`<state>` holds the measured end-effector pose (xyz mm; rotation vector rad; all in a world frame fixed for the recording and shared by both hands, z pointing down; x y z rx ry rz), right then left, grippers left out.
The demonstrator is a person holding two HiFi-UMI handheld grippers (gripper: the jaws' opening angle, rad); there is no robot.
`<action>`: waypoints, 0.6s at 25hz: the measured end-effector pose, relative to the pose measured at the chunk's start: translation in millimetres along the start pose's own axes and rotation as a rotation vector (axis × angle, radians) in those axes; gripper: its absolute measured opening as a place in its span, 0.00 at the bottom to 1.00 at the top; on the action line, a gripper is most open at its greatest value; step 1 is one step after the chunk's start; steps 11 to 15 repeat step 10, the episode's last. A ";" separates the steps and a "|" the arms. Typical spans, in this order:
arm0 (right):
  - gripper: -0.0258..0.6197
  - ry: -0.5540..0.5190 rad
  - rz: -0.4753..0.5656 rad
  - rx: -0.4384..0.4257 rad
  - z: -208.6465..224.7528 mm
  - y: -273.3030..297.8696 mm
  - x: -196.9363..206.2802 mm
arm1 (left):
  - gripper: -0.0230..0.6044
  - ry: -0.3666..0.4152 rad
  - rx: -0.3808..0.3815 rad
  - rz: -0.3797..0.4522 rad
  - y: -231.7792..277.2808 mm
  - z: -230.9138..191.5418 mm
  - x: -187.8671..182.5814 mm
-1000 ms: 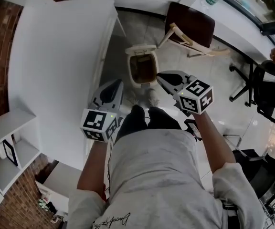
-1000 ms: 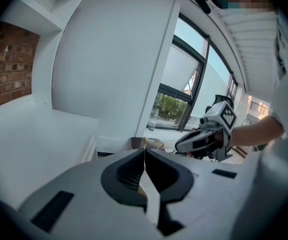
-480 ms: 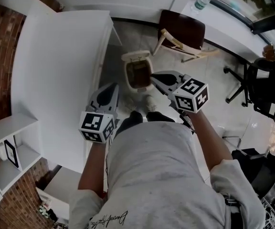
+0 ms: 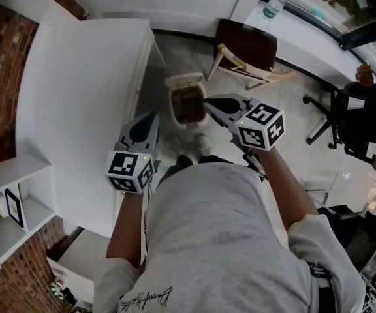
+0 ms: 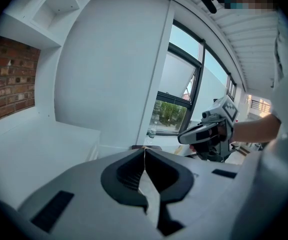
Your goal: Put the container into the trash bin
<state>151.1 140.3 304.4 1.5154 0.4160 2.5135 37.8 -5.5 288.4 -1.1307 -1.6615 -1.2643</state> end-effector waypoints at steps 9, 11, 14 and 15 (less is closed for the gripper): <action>0.08 -0.003 0.003 -0.007 10.4 9.2 -5.6 | 0.06 0.000 -0.004 -0.003 7.3 -7.5 2.2; 0.08 -0.002 0.003 -0.006 11.5 9.7 -5.5 | 0.06 -0.001 -0.005 -0.004 7.6 -8.5 2.9; 0.08 -0.002 0.003 -0.006 11.5 9.7 -5.5 | 0.06 -0.001 -0.005 -0.004 7.6 -8.5 2.9; 0.08 -0.002 0.003 -0.006 11.5 9.7 -5.5 | 0.06 -0.001 -0.005 -0.004 7.6 -8.5 2.9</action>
Point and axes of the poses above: the fingertips, and each gripper's own axes: y forward along the fingers, z to its right, x out of its underside, the point moved 5 cm from there along -y, backward along the fingers, and after that the axes turned 11 degrees about z, right-handed, at the moved point
